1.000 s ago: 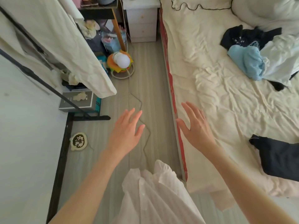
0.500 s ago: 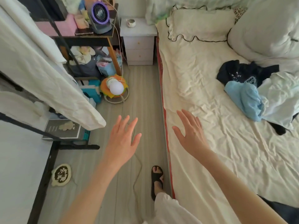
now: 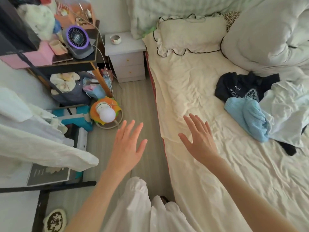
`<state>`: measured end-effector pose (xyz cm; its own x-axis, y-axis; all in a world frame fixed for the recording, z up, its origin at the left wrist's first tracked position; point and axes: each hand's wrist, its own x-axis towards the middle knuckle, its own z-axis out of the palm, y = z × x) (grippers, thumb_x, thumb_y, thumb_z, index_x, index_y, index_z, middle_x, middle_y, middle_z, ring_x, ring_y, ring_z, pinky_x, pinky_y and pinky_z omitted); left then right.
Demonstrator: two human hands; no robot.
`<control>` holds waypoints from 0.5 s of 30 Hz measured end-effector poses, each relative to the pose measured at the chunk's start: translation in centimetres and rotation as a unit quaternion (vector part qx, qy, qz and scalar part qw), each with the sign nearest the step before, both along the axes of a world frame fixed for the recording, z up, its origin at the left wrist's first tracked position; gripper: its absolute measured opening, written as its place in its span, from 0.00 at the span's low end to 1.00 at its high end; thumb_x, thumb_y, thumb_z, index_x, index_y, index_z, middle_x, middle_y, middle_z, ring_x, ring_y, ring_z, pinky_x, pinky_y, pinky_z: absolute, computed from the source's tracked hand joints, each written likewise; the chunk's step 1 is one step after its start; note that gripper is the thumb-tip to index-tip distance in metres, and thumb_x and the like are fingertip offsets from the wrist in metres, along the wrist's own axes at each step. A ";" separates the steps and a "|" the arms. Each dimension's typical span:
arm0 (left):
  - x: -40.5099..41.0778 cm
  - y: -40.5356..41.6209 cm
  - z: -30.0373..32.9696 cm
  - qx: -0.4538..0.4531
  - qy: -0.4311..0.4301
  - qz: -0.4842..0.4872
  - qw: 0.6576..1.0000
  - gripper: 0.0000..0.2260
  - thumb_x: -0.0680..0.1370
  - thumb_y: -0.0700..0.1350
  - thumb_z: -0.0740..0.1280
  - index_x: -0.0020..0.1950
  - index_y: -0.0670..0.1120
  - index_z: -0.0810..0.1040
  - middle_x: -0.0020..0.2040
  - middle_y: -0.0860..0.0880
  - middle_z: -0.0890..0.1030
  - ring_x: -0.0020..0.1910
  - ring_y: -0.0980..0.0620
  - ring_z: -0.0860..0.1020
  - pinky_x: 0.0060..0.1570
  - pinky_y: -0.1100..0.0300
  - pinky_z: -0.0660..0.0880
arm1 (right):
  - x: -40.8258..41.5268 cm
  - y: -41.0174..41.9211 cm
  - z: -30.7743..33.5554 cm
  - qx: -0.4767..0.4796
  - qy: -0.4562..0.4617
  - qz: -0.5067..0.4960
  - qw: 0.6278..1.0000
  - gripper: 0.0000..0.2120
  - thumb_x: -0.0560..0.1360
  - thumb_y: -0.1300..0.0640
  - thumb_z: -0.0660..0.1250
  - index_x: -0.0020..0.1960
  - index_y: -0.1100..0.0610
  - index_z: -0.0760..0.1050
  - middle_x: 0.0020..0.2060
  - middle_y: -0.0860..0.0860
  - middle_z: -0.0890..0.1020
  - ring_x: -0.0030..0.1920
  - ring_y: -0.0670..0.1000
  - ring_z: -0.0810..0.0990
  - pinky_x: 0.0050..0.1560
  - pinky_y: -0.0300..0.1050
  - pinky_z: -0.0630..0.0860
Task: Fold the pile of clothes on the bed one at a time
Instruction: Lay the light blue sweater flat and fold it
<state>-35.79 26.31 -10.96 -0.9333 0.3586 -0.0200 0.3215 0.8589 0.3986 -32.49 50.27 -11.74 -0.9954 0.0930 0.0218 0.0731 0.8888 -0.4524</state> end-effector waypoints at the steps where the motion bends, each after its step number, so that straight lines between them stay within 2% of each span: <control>1: -1.4 0.2 -0.2 0.001 -0.001 -0.010 1.000 0.25 0.80 0.55 0.55 0.76 0.50 0.58 0.76 0.46 0.57 0.76 0.47 0.48 0.73 0.53 0.48 | -1.0 0.2 -0.1 0.002 -0.001 -0.008 1.000 0.28 0.78 0.46 0.61 0.76 0.52 0.58 0.75 0.52 0.60 0.76 0.53 0.53 0.75 0.56 0.47; 10: -19.7 3.9 -2.0 -0.019 0.006 -0.170 0.985 0.25 0.80 0.55 0.54 0.76 0.49 0.56 0.77 0.45 0.55 0.76 0.45 0.48 0.74 0.47 0.51 | -11.3 2.2 -1.3 0.036 -0.001 -0.143 0.989 0.29 0.78 0.45 0.60 0.76 0.52 0.57 0.75 0.52 0.59 0.76 0.53 0.53 0.76 0.54 0.47; 15: -27.3 8.0 -1.5 -0.037 0.010 -0.253 0.967 0.25 0.81 0.55 0.54 0.76 0.49 0.56 0.77 0.46 0.55 0.76 0.46 0.48 0.74 0.49 0.49 | -15.1 4.0 -1.0 0.025 -0.014 -0.221 0.975 0.29 0.78 0.46 0.61 0.76 0.52 0.57 0.76 0.52 0.59 0.76 0.52 0.53 0.76 0.54 0.47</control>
<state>-63.13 34.27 -12.43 -0.6388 0.7680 -0.0462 0.7156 0.6151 0.3311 -47.62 54.31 -12.73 -0.8582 0.5133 0.0105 0.4665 0.7881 -0.4016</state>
